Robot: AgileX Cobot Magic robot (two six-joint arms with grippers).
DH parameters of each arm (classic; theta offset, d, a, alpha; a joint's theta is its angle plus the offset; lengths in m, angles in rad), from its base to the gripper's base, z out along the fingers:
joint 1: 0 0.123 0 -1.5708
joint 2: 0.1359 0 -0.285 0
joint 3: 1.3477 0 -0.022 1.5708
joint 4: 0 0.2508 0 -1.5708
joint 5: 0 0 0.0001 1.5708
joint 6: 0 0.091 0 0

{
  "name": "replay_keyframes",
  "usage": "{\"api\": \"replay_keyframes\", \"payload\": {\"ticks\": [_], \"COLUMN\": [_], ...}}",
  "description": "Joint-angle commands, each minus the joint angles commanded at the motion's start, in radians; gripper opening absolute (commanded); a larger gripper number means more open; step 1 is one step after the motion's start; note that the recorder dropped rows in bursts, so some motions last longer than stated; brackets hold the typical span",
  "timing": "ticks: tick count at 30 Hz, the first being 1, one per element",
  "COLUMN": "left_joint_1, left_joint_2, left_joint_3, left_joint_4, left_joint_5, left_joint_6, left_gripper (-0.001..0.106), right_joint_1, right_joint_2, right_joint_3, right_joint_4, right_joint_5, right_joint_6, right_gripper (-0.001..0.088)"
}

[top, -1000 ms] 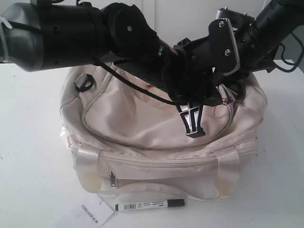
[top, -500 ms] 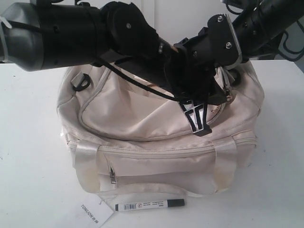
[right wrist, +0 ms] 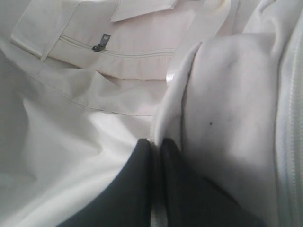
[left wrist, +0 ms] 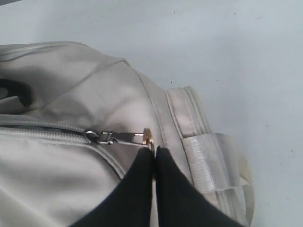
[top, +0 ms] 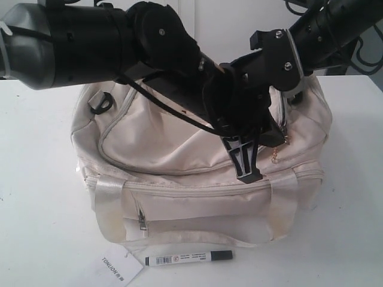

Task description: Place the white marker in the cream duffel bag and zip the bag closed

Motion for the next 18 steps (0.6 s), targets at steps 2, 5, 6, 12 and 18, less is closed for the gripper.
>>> {"api": "replay_keyframes", "payload": {"ticks": [2, 5, 6, 12, 18], "left_joint_1": [0.0, 0.0, 0.0, 0.0, 0.0], "left_joint_2": [0.0, 0.0, 0.0, 0.0, 0.0], "left_joint_3": [0.0, 0.0, 0.0, 0.0, 0.0], "left_joint_4": [0.0, 0.0, 0.0, 0.012, 0.068], "left_joint_5": [0.009, 0.025, 0.03, 0.06, 0.136], "left_joint_6": [0.0, 0.0, 0.0, 0.0, 0.0], "left_gripper": [0.0, 0.0, 0.0, 0.0, 0.0], "right_joint_1": [0.0, 0.0, 0.0, 0.0, 0.0], "right_joint_2": [0.0, 0.0, 0.0, 0.0, 0.0], "right_joint_3": [0.0, 0.0, 0.0, 0.0, 0.0], "right_joint_4": [0.0, 0.0, 0.0, 0.0, 0.0], "right_joint_5": [0.0, 0.0, 0.0, 0.0, 0.0], "right_joint_6": [0.0, 0.0, 0.0, 0.0, 0.0], "right_gripper": [0.0, 0.0, 0.0, 0.0, 0.0]}}
